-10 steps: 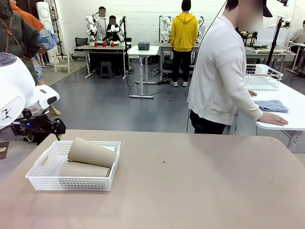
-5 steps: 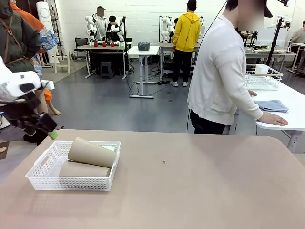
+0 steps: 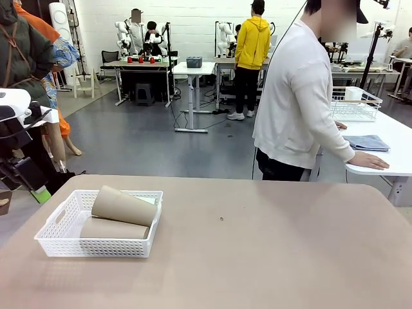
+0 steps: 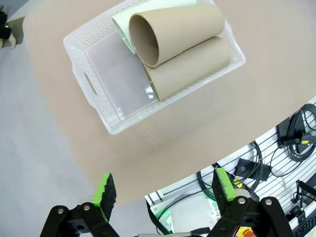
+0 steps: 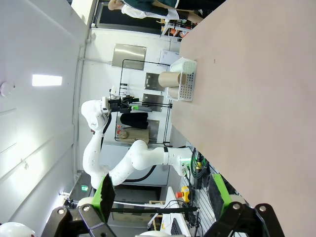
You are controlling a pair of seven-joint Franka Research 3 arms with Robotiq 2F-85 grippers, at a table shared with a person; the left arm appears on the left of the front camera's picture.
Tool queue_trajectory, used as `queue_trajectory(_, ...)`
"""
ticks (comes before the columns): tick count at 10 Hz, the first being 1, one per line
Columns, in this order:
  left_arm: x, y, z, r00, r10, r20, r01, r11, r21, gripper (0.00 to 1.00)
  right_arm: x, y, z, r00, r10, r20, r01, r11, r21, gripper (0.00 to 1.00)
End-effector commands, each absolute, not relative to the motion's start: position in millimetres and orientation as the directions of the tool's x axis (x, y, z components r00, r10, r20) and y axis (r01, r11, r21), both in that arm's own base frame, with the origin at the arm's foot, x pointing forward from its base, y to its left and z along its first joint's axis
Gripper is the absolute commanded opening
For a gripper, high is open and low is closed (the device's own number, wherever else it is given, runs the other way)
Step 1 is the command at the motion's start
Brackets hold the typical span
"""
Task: Clean and organize the cups into the basket.
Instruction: Move the Organizing basket back to the left side of the table.
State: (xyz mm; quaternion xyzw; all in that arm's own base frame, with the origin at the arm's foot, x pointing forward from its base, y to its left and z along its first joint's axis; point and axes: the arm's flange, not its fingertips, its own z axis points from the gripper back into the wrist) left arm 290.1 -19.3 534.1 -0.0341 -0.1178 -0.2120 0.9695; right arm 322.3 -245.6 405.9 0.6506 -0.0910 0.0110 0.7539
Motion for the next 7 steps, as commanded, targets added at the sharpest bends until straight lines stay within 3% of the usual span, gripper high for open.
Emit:
queue_trajectory(1, 288.0, -21.0, 535.8, 0.88, -0.407, 0.243, 0.422, 0.906, -0.01, 1.0, 323.7, -246.1, 406.0, 0.981, -0.098, 0.166, -0.149, 0.156, 0.976, 1.0)
queue_trajectory(2, 305.6, 12.9, 531.9, 0.902, -0.344, 0.26, 0.399, 0.896, -0.197, 1.0, 323.7, -246.1, 406.0, 0.981, -0.098, 0.166, -0.149, 0.156, 0.976, 1.0)
queue_trajectory(4, 315.9, 89.7, 530.2, 0.938, -0.14, 0.318, 0.279, 0.848, -0.45, 1.0, 323.7, -246.1, 406.0, 0.981, -0.098, 0.166, -0.149, 0.156, 0.976, 1.0)
queue_trajectory(7, 298.5, 219.6, 513.4, 0.91, 0.18, 0.374, 0.205, 0.589, -0.782, 1.0, 323.7, -246.1, 406.0, 0.981, -0.098, 0.166, -0.149, 0.156, 0.976, 1.0)
